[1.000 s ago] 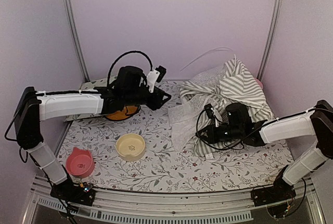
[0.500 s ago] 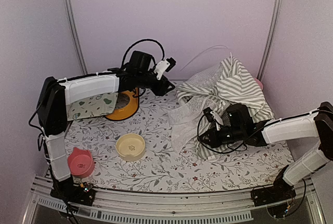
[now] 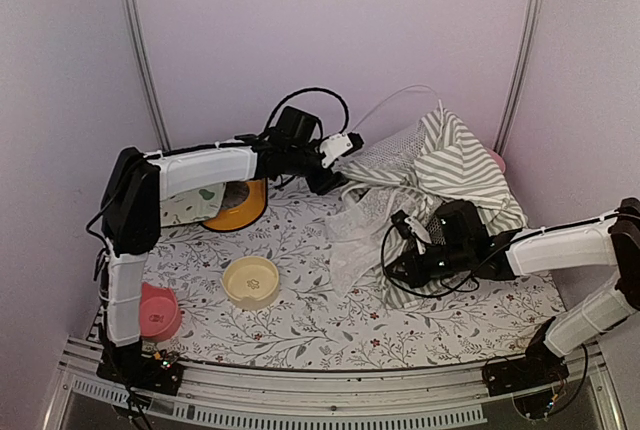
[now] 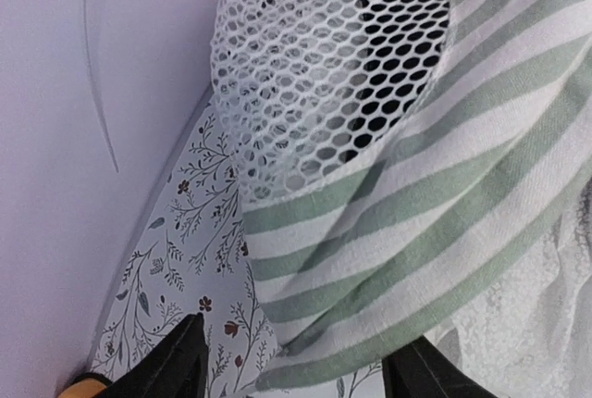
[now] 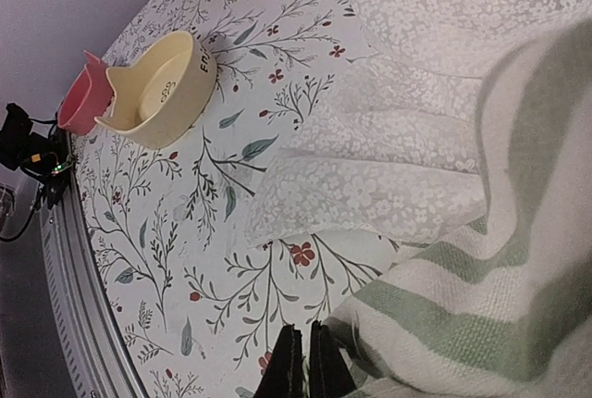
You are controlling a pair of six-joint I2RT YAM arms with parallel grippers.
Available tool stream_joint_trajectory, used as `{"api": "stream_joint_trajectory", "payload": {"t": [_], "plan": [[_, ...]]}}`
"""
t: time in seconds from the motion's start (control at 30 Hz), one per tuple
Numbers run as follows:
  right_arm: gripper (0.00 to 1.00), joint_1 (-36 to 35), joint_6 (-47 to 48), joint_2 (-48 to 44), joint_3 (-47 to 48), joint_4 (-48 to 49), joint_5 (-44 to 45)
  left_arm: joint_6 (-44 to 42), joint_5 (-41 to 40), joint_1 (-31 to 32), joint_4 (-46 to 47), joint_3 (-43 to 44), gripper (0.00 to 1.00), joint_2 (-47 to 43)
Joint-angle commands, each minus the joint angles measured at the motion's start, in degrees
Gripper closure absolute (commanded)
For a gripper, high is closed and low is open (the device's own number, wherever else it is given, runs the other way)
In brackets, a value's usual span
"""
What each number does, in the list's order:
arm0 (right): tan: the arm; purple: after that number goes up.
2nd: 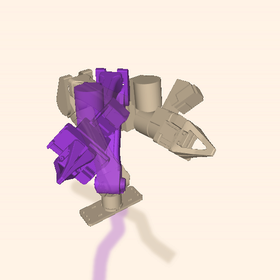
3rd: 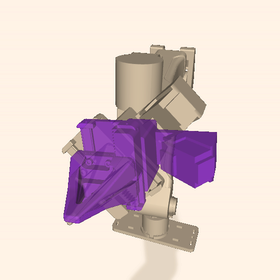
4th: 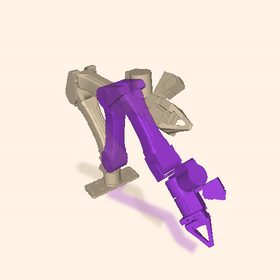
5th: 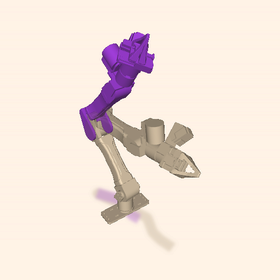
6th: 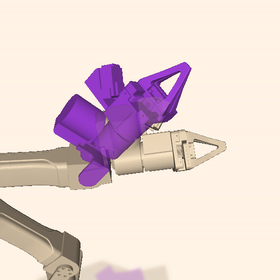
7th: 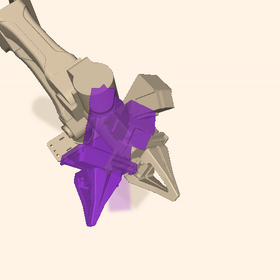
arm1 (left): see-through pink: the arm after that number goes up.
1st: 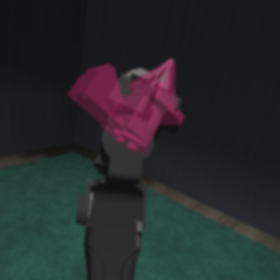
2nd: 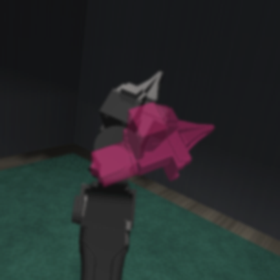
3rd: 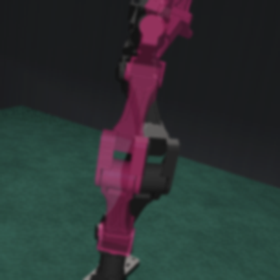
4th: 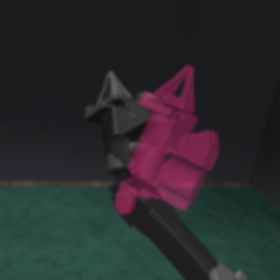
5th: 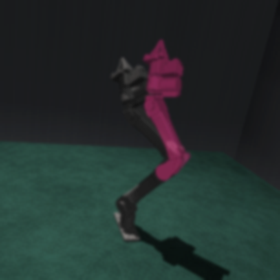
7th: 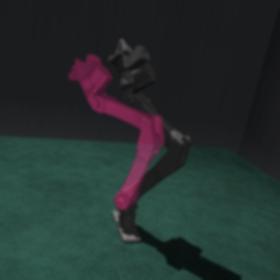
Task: Set up the pet tent
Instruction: Rotate the tent at the center of the board.
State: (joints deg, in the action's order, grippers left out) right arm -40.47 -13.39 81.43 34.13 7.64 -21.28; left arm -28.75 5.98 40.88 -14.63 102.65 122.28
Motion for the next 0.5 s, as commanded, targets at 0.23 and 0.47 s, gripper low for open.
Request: {"api": "stream_joint_trajectory", "payload": {"t": [0.23, 0.47], "plan": [[0.91, 0.72, 0.29, -3.27, 1.76, -3.8, 5.48, -6.52, -8.24, 2.23, 2.22, 3.19, 0.95, 4.33], [0.62, 0.74, -3.36, -9.7, 0.91, -9.19, 11.73, -3.43, -10.38, 2.04, 6.19, 1.14, 1.0, 1.65]]}}
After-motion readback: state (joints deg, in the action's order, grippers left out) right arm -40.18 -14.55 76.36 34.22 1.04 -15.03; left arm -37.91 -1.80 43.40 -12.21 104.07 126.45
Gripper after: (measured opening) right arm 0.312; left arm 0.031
